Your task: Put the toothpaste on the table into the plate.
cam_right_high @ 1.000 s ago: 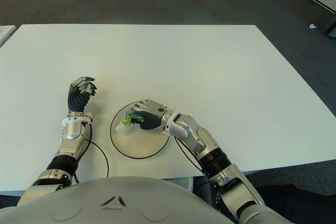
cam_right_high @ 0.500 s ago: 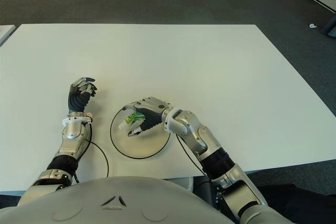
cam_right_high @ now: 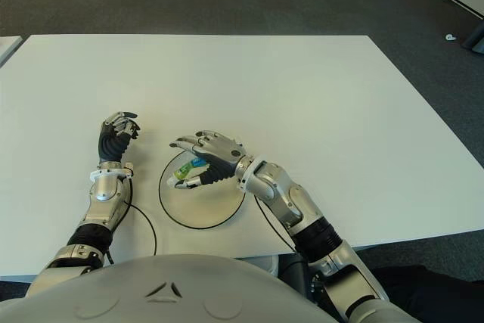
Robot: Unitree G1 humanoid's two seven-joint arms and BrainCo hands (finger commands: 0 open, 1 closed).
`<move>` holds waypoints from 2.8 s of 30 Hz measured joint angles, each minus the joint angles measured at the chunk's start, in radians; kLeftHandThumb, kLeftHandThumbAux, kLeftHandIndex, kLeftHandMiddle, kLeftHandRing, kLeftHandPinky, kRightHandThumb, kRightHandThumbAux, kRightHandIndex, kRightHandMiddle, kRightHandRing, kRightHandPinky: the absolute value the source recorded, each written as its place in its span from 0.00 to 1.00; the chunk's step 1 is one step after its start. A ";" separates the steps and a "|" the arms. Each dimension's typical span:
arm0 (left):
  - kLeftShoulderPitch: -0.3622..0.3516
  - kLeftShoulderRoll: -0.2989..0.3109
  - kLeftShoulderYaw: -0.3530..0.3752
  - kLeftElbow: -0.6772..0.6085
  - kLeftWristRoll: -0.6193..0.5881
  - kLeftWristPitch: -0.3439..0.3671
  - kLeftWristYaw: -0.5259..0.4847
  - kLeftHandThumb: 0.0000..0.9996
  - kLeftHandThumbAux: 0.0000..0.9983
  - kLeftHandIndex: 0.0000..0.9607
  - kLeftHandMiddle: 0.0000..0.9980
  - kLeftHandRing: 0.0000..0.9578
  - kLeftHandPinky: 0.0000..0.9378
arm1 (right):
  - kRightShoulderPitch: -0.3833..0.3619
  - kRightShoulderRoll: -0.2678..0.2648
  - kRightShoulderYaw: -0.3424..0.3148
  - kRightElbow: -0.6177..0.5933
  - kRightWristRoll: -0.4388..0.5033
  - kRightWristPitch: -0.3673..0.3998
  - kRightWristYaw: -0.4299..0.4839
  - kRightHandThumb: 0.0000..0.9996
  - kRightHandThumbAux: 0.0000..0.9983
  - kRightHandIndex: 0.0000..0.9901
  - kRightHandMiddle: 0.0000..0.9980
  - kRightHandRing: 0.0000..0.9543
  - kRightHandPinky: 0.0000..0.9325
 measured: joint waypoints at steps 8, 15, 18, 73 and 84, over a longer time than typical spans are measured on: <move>0.001 0.000 -0.001 -0.001 0.001 0.009 0.000 0.69 0.72 0.46 0.70 0.71 0.68 | 0.017 -0.010 -0.025 -0.013 0.047 -0.028 -0.007 0.19 0.13 0.00 0.00 0.00 0.00; -0.002 0.000 0.000 0.005 -0.003 0.006 -0.004 0.69 0.72 0.46 0.69 0.70 0.67 | 0.021 -0.016 -0.048 -0.051 0.101 -0.031 0.007 0.20 0.10 0.00 0.00 0.00 0.00; -0.003 0.000 0.001 0.009 -0.008 0.005 -0.014 0.69 0.72 0.46 0.69 0.70 0.68 | 0.022 -0.016 -0.058 -0.057 0.130 -0.040 0.010 0.22 0.09 0.00 0.00 0.00 0.00; -0.014 0.004 0.002 0.040 -0.014 -0.046 -0.026 0.69 0.72 0.46 0.69 0.70 0.66 | 0.166 0.445 -0.373 0.112 0.627 -0.111 -0.360 0.16 0.82 0.39 0.36 0.44 0.50; -0.014 0.004 0.003 0.041 -0.018 -0.056 -0.041 0.69 0.72 0.46 0.68 0.70 0.68 | 0.158 0.451 -0.446 0.240 0.590 -0.053 -0.469 0.69 0.73 0.43 0.50 0.52 0.56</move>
